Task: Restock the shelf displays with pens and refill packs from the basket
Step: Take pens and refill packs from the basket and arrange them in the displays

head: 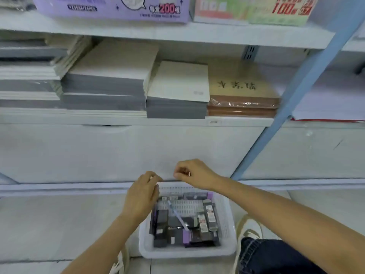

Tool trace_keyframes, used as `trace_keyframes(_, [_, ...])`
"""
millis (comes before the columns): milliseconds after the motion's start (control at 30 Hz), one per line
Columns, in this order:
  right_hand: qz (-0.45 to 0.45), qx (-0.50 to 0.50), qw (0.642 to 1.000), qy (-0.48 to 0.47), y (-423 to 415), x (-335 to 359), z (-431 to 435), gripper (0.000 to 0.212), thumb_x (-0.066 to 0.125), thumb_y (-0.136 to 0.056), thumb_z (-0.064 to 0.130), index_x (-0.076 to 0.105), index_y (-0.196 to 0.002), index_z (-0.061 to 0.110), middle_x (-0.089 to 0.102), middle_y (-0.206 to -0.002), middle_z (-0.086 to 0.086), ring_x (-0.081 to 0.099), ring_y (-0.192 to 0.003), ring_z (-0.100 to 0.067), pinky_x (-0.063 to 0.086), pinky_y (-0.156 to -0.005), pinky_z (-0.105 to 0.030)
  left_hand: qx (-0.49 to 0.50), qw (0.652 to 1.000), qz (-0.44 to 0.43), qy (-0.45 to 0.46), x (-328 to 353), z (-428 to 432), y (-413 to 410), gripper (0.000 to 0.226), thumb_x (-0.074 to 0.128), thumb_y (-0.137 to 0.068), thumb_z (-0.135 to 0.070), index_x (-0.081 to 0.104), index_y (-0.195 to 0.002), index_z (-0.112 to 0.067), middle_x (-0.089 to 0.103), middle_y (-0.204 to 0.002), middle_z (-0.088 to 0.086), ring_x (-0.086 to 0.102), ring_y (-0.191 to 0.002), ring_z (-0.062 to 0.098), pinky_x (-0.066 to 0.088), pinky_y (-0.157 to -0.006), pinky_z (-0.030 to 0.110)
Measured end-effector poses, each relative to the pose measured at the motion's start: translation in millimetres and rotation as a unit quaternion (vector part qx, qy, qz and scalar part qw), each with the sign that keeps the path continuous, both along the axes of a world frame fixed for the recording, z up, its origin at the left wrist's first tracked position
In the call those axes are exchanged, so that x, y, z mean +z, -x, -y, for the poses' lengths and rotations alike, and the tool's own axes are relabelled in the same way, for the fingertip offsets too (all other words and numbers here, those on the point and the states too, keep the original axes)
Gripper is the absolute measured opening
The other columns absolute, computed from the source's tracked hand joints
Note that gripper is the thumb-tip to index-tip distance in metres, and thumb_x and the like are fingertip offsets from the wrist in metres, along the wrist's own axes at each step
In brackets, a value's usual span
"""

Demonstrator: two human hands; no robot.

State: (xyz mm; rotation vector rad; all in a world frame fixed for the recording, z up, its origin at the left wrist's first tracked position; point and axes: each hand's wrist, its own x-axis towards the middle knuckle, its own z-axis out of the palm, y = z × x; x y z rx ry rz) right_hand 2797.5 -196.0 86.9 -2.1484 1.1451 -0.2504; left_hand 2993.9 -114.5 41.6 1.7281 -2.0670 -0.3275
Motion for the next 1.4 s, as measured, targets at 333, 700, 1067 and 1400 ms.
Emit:
trace_keyframes(333, [-0.262,0.017,0.95,-0.166,6.2,-183.3,-58.2,0.083,0.068,-0.079,0.059,0.038,-0.139,0.011,0.044,-0.134,-0.01,0.047,-0.118,-0.027,0.044,-0.098,-0.041,-0.058,0.967,0.14,-0.202,-113.7,-54.4,-19.0,0.058,0.043,-0.102,-0.026,0.019,-0.154,-0.013,0.003,-0.162,0.006,-0.009,-0.148,0.027,0.015,-0.121,0.037])
trace_keyframes(700, [-0.245,0.068,0.957,-0.14,7.1,-196.9,-46.8,0.027,0.048,-0.099,0.042,0.045,-0.083,0.019,0.056,-0.091,-0.007,0.05,-0.08,-0.022,0.035,-0.068,-0.033,-0.035,0.978,0.112,-0.17,-122.4,-54.4,-17.4,0.049,0.051,-0.099,-0.025,0.043,-0.145,-0.011,0.027,-0.158,0.007,0.009,-0.15,0.028,0.032,-0.114,0.044])
trace_keyframes(1067, [0.099,-0.054,0.954,-0.277,-13.5,-123.7,-35.7,0.026,0.044,-0.102,0.033,0.051,-0.083,0.017,0.045,-0.068,0.007,0.043,-0.05,0.004,0.039,-0.051,-0.011,0.166,0.73,-0.559,-0.358,-73.5,-21.9,41.6,0.031,0.047,-0.099,-0.038,0.055,-0.127,-0.026,0.066,-0.12,0.002,0.062,-0.111,0.017,0.049,-0.099,0.037])
trace_keyframes(1400, [0.108,-0.127,0.953,-0.253,-10.6,-132.7,-38.6,0.026,0.042,-0.103,0.028,0.061,-0.087,0.022,0.056,-0.07,0.003,0.052,-0.056,-0.004,0.044,-0.056,-0.018,0.312,0.613,-0.679,-0.257,-77.1,-14.6,39.9,0.024,0.041,-0.104,-0.022,0.059,-0.102,-0.007,0.074,-0.086,0.009,0.071,-0.077,0.023,0.059,-0.07,0.037])
